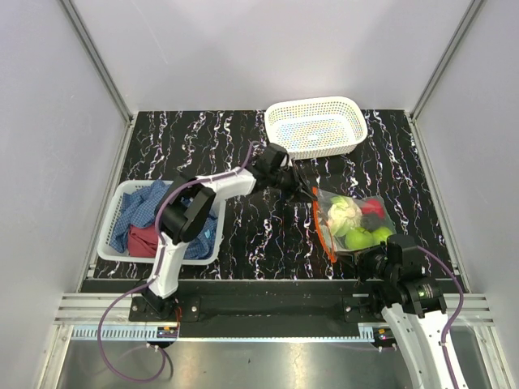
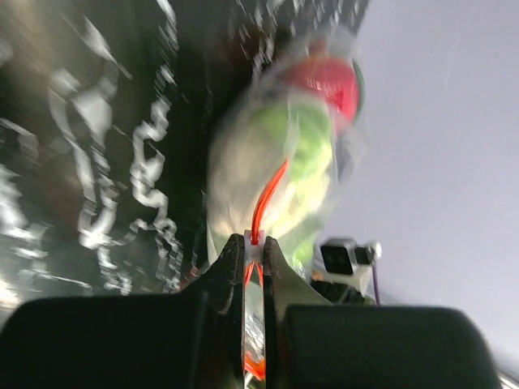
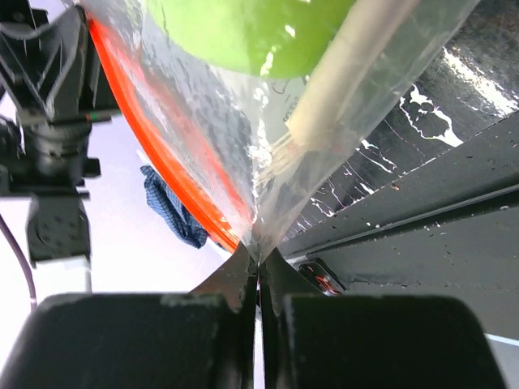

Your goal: Open the zip-top bag and remove the fake food

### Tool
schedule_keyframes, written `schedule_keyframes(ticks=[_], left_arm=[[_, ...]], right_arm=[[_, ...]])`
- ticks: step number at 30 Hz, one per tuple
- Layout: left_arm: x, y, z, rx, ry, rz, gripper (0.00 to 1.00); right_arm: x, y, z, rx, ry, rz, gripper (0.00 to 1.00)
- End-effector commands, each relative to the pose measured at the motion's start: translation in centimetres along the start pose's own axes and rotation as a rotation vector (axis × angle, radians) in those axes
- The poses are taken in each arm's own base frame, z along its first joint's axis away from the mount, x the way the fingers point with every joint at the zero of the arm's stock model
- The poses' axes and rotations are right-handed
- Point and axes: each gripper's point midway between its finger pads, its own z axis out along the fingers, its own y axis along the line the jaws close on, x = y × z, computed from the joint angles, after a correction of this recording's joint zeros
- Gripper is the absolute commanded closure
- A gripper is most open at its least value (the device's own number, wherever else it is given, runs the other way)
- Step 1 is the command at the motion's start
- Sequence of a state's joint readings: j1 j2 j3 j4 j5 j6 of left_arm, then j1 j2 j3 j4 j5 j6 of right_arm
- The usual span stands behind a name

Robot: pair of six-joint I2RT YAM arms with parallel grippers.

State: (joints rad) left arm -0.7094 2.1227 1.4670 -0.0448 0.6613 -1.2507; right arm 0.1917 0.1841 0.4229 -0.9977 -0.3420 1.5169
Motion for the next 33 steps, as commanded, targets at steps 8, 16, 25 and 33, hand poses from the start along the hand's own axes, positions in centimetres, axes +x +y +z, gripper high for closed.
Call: schedule_keyframes(ticks=[8,16,25,33], left_arm=[[-9.1,-0.2,-2.1,-0.111,-0.177,0.210,1.00],[-5.5,-3.2,-4.7,-0.079,-0.166,0.261,1.00],[-1.9,-3.3,-5.2,-0.075,-0.127,0.256,1.00],[-0.9,-4.3,-5.6,-0.062,-0.128,0.262,1.00]], right_arm=[[1.2,0.2,-1.4,0.004,0.044,-0.080,1.00],[0.3,3.6,-2.7,0.077,0.004,-0.453,0.58],[-0.9,9.4,-2.3,0.207,0.092,-0.900,0.18],[-0.5,10.7,0.9,0.426,0.110,-1.142,0.12]])
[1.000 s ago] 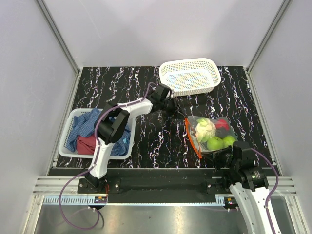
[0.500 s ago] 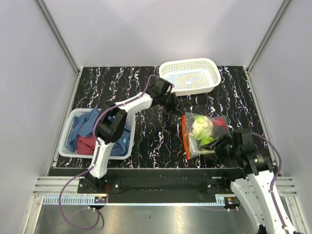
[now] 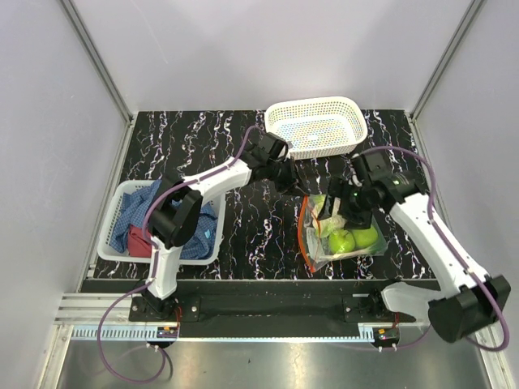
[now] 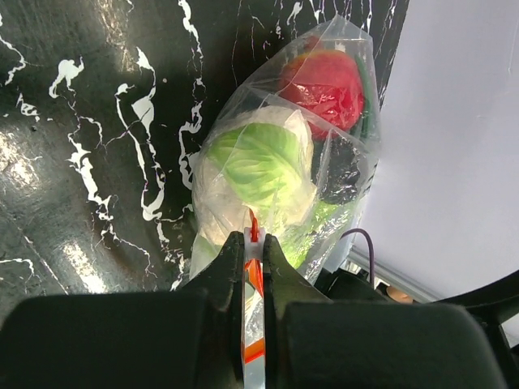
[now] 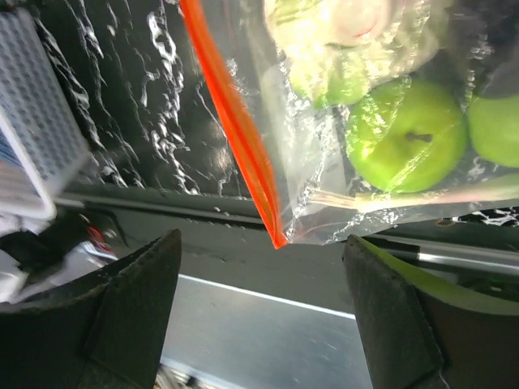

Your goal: Open the zip-top bag and remove the fake food

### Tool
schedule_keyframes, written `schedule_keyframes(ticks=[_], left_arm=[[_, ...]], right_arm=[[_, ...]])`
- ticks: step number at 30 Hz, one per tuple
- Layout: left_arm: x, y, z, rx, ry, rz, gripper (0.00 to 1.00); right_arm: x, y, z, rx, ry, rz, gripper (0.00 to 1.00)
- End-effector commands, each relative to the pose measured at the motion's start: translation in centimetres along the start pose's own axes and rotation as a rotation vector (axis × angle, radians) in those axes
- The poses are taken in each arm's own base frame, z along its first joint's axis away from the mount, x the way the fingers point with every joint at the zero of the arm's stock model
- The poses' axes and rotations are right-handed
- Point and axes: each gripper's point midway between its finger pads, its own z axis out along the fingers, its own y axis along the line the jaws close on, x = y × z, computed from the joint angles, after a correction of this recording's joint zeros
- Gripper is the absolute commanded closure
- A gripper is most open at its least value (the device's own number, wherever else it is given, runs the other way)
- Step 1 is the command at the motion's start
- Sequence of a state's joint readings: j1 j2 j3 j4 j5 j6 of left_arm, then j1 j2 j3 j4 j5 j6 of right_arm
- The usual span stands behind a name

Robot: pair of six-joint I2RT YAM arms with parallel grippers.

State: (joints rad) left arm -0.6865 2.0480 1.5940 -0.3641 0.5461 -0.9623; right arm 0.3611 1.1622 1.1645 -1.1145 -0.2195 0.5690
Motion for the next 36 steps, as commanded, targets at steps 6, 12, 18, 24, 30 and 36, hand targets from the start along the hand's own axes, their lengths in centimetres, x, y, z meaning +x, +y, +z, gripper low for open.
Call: schedule_keyframes(ticks=[6,12,18,24,30,36], left_arm=[[-0.4,-3.6,-2.5,0.081,-0.056,0.046,1.00],[-0.5,-4.0,-2.5,0.085,-0.052,0.048,1.00],[-0.3,-4.1,-2.9,0.084,-0.048,0.065,1.00],[0.0,-4.1,-3.1,0.083,-0.039,0.077,1.00],[0.1,-4.5,-3.8,0.081,-0.042,0.133,0.79],[1.0,-3.3,-8.2,-0.028,-0.100,0.352,0.55]], right_arm=[[0.7,1.1,2.6,0.180,0.041,-0.256,0.12],[1.3,0.3,5.5,0.234,0.070,-0.253,0.22],[0.8,-0.2,7.0,0.265,0.056,-0.267,0.37],[0.6,-0.5,8.4,0.255,0.043,-0.293,0.40],[0.3,0.2,8.5,0.221,0.028,-0.295,1.00],[0.7,0.8,6.9,0.180,0.024,-0.309,1.00]])
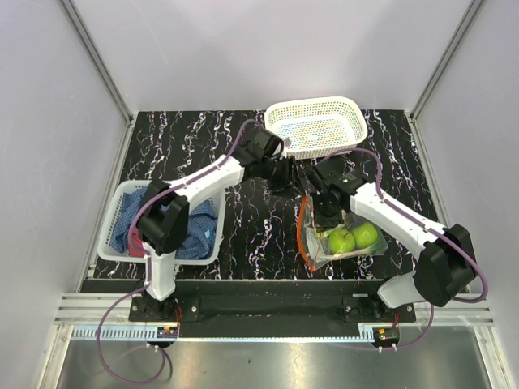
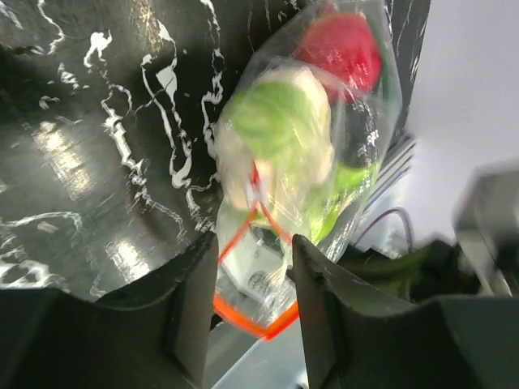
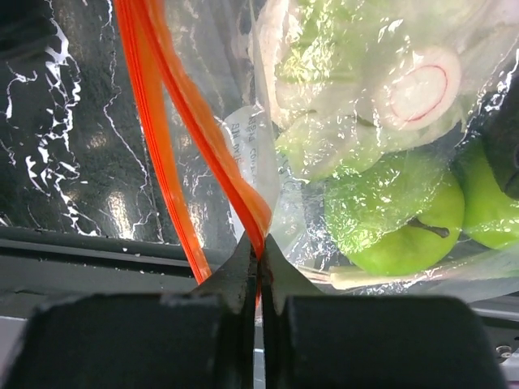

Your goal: Open the zip-top bag and remove the fake food

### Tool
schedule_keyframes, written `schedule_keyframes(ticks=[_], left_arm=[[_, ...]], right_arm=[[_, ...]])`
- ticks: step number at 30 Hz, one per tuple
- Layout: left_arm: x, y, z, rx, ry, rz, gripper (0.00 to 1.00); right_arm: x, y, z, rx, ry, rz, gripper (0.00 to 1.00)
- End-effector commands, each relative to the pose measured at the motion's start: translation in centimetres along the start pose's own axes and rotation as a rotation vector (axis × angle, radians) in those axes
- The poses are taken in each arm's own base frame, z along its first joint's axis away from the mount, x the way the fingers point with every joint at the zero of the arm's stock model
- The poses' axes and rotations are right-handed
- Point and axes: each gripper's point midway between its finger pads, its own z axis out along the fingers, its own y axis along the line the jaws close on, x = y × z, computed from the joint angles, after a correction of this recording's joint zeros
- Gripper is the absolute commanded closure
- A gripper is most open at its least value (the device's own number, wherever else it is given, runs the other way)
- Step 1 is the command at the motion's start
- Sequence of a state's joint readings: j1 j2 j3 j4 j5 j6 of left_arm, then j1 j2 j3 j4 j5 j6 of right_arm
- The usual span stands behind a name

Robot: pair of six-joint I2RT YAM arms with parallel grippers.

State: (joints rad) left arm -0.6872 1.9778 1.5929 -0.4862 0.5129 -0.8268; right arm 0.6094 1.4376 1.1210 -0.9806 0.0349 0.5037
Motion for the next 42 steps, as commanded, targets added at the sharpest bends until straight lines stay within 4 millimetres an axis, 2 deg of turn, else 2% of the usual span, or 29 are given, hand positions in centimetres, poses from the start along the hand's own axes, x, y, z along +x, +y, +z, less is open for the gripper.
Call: schedule_keyframes(ticks=[1,3,4,5,8,9,11,12,18,19,24,25,30,34,36,39,42], left_arm=[[0.4,-4.3,-7.9,0.047,-0.133,0.274,0.54],[3.1,-3.5,-8.0,0.051,-0.099,0.310,0.55],[4.1,-4.4,-9.1,0.077,-0.109,0.333,0.57],[6.2,-4.1,-8.2,0.085,-0.073,0.338,0.64],[9.1,-5.6,-7.5,0.134,-0.051,0.346,0.74],[9.8,-5.0,-6.9,0.124,-0.042,0.332,0.76],[10.6,-5.5,-6.0,0.151,-0.037,0.292,0.81],[11.2,-5.2,-5.4,0.157,-0.018,0.277,0.82],[12.2,-5.4,-2.5,0.217,0.077,0.233,0.91],[12.3,-6.1,-2.3,0.243,0.086,0.223,0.92],[13.2,-5.9,0.2,0.257,0.136,0.202,0.93],[13.2,-6.5,0.5,0.287,0.132,0.204,0.93],[14.6,-5.4,2.4,0.298,0.165,0.150,0.96],[14.7,-5.6,3.5,0.318,0.157,0.142,0.96],[15.2,-5.3,4.3,0.309,0.179,0.128,0.95],[15.9,-5.0,4.8,0.302,0.199,0.123,0.88],[16.9,-3.9,5.2,0.295,0.227,0.110,0.87]], right_arm=[[-0.9,0.9,-2.2,-0.067,-0.075,-0.029,1.00],[-0.7,0.9,-2.3,-0.078,-0.078,-0.039,1.00],[-0.7,0.9,-2.7,-0.087,-0.090,-0.034,1.00],[-0.7,1.0,-3.0,-0.094,-0.095,-0.029,1.00],[-0.9,1.1,-4.3,-0.116,-0.127,-0.001,1.00],[-0.8,1.1,-4.6,-0.119,-0.133,0.007,1.00],[-0.6,1.1,-5.2,-0.136,-0.147,0.021,1.00],[-0.5,1.1,-5.3,-0.138,-0.148,0.024,1.00],[0.2,1.8,-5.7,-0.183,-0.125,0.062,1.00],[0.2,2.1,-6.0,-0.201,-0.118,0.069,1.00],[0.0,2.4,-6.1,-0.214,-0.127,0.103,1.00],[0.1,2.4,-6.1,-0.217,-0.125,0.108,1.00],[-0.2,2.5,-6.4,-0.222,-0.138,0.162,1.00],[-0.8,2.9,-6.8,-0.236,-0.156,0.197,1.00],[-1.1,2.9,-6.8,-0.233,-0.158,0.207,1.00],[-1.7,2.9,-6.9,-0.233,-0.165,0.209,1.00],[-2.6,2.7,-6.9,-0.235,-0.172,0.228,1.00]])
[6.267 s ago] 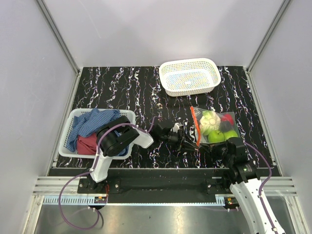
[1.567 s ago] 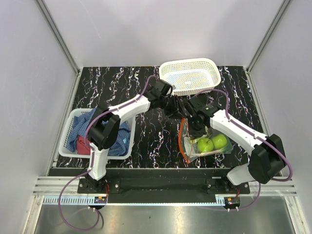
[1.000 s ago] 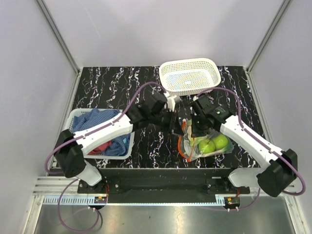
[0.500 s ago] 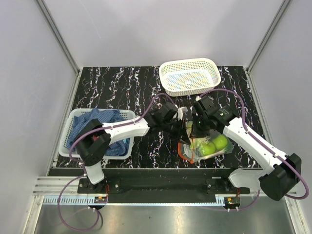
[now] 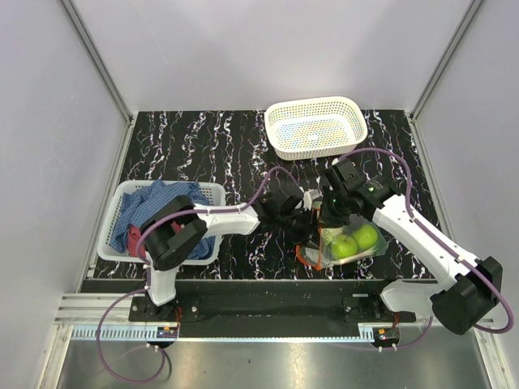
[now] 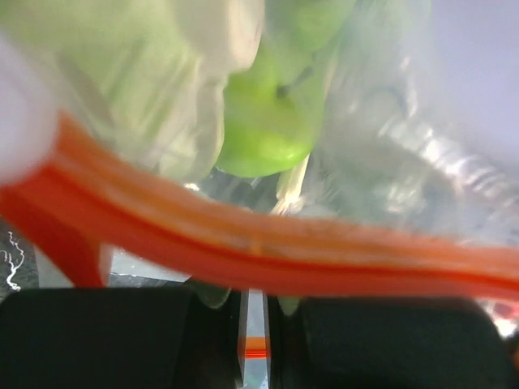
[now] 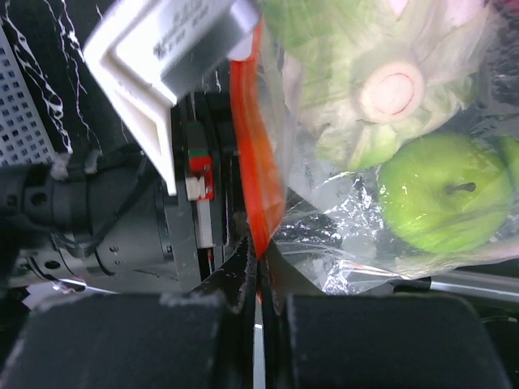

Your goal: Open the zip-top bag and remove the fake food

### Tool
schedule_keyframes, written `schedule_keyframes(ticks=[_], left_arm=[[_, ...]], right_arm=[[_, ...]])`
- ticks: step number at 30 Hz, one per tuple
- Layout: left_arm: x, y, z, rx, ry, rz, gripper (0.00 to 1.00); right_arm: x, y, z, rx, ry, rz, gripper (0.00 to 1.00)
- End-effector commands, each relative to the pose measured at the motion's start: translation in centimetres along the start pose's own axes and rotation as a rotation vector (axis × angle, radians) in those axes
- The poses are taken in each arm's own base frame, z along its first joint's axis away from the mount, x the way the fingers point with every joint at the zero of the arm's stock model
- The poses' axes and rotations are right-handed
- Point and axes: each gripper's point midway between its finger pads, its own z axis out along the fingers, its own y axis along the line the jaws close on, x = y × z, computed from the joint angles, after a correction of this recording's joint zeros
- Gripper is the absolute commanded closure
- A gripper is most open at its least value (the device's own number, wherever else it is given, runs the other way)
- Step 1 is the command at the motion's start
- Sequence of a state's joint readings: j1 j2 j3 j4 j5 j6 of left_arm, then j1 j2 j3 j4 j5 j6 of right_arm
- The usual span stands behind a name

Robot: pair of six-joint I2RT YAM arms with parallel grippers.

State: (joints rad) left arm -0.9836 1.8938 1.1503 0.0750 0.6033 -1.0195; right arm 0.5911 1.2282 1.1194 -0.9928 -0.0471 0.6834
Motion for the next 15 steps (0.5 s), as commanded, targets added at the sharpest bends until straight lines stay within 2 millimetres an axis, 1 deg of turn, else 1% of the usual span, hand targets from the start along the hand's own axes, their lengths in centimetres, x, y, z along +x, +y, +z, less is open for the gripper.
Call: schedule_keyframes(ticks=[1,3,6,9,11,14,15], left_arm=[[1.2,-0.9,0.3,0.073,0.039,0.025,0.87],[1.9,-0.7,0.7,0.077,0.069,0.026,0.86],[2.7,-1.4,0.9,0.108,0.092,0.040,0.82],[3.3,-2.1,1.0,0.146,0.117,0.042,0.81],[3.7,-2.1,1.0,0.161,0.133,0.036,0.79],[4.0,-2.6,0.9,0.193,0.143,0.037,0.73],[4.1,-2.3,1.1,0.185,0.150,0.035,0.72]], right_arm=[[-2.5,1.6,-1.0,-0.062,-0.062,0.037,1.00],[-2.8,1.8,-0.9,-0.072,-0.061,0.039,1.00],[-3.1,1.8,-0.8,-0.071,-0.065,0.041,1.00],[-3.0,1.8,-0.5,-0.072,-0.056,0.044,1.00],[-3.0,1.9,-0.5,-0.077,-0.056,0.046,1.00],[-3.0,2.0,-0.4,-0.078,-0.051,0.049,1.00],[-3.1,2.0,-0.4,-0.078,-0.053,0.049,1.00]])
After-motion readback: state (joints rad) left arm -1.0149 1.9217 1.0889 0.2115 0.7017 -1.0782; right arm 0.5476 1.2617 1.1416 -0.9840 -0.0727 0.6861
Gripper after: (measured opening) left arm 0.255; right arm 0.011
